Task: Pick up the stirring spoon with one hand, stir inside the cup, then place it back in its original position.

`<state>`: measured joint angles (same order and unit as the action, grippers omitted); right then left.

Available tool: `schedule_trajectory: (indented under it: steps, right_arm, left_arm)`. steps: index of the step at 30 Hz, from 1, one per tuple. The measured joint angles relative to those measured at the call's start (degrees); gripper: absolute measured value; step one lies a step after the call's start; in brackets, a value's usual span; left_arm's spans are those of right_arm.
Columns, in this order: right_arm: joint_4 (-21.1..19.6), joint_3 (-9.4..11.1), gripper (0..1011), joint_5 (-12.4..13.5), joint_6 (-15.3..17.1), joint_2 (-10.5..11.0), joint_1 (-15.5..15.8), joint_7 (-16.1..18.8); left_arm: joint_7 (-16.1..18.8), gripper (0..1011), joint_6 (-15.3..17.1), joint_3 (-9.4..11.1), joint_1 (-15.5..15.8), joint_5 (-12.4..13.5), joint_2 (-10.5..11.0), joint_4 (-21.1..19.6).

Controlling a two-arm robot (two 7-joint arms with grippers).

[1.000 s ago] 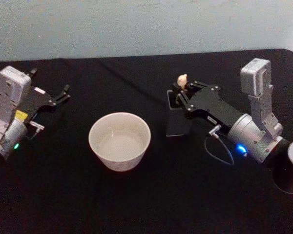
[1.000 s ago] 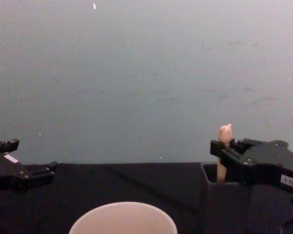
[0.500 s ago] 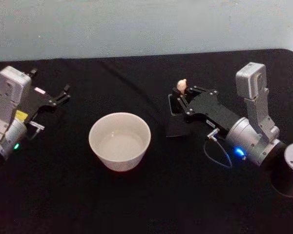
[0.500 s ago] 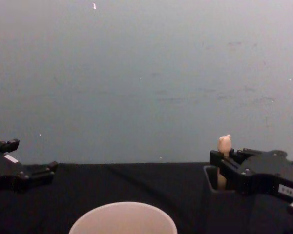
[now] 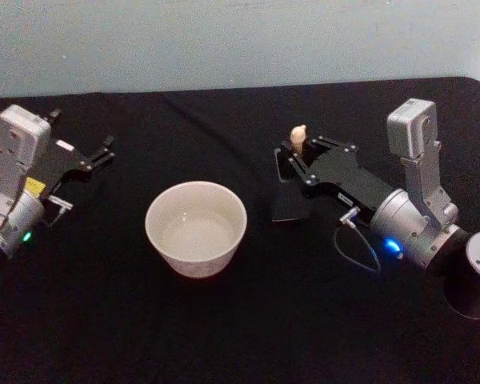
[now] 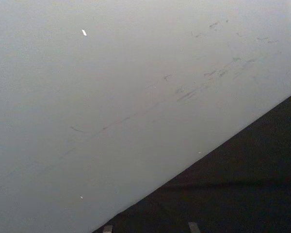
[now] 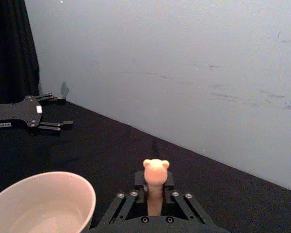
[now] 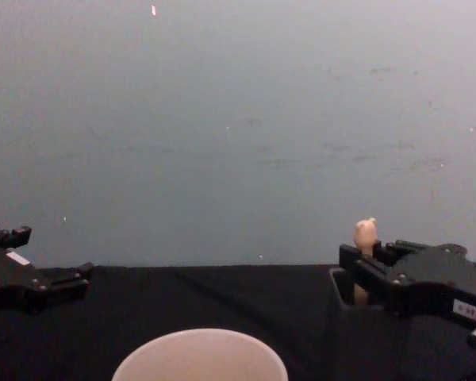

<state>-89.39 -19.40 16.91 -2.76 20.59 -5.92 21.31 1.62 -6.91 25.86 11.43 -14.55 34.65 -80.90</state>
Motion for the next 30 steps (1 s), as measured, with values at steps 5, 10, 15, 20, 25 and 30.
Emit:
schedule_trajectory:
  steps: [5, 10, 15, 20, 25, 30]
  right_arm:
    - [0.0, 0.0, 375, 0.0, 0.0, 0.0, 0.0, 0.0]
    - [0.0, 0.0, 509, 0.1, -0.1, 0.0, 0.0, 0.1]
    - [-0.1, 0.0, 699, 0.1, -0.1, 0.0, 0.0, 0.1]
    - [-0.1, 0.0, 843, 0.2, -0.1, 0.0, 0.0, 0.2]
    - [-0.1, 0.0, 996, 0.2, -0.1, 0.1, 0.0, 0.2]
    - [-0.1, 0.0, 1002, 0.2, -0.1, 0.0, 0.0, 0.2]
  left_arm:
    - [0.0, 1001, 0.0, 0.0, 0.0, 0.0, 0.0, 0.0]
    - [0.0, 1001, 0.0, 0.0, 0.0, 0.0, 0.0, 0.0]
    - [0.0, 1001, 0.0, 0.0, 0.0, 0.0, 0.0, 0.0]
    - [0.0, 1001, 0.0, 0.0, 0.0, 0.0, 0.0, 0.0]
    - [0.0, 1001, 0.0, 0.0, 0.0, 0.0, 0.0, 0.0]
    - [0.0, 1001, 0.0, 0.0, 0.0, 0.0, 0.0, 0.0]
